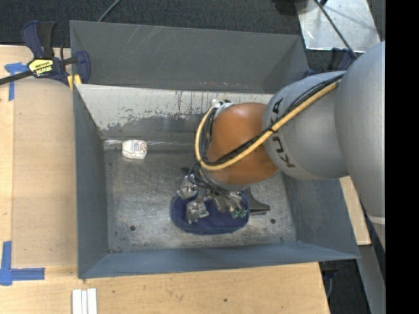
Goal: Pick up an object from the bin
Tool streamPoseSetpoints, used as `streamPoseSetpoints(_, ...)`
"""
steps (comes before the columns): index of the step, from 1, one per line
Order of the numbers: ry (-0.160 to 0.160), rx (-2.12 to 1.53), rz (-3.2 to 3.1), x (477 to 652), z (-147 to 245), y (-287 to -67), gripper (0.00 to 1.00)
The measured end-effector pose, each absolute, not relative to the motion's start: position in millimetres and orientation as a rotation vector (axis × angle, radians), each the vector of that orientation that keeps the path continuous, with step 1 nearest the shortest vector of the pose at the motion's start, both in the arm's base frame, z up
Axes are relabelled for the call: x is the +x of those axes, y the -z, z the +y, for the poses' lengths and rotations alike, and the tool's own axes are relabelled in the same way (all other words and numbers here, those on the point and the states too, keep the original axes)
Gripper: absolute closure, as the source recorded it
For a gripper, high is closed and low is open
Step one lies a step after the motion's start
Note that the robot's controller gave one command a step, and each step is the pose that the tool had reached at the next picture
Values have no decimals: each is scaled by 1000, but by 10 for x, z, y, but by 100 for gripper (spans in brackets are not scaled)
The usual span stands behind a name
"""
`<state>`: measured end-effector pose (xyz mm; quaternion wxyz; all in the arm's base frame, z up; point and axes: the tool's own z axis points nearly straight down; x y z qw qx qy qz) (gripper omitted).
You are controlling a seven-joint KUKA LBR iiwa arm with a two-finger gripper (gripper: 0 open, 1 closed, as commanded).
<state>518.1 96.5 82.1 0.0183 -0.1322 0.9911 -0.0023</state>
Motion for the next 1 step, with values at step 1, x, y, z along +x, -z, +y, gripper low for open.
streamPoseSetpoints(1, 0, -613, 3070, 5072, 1110, -2166, 100)
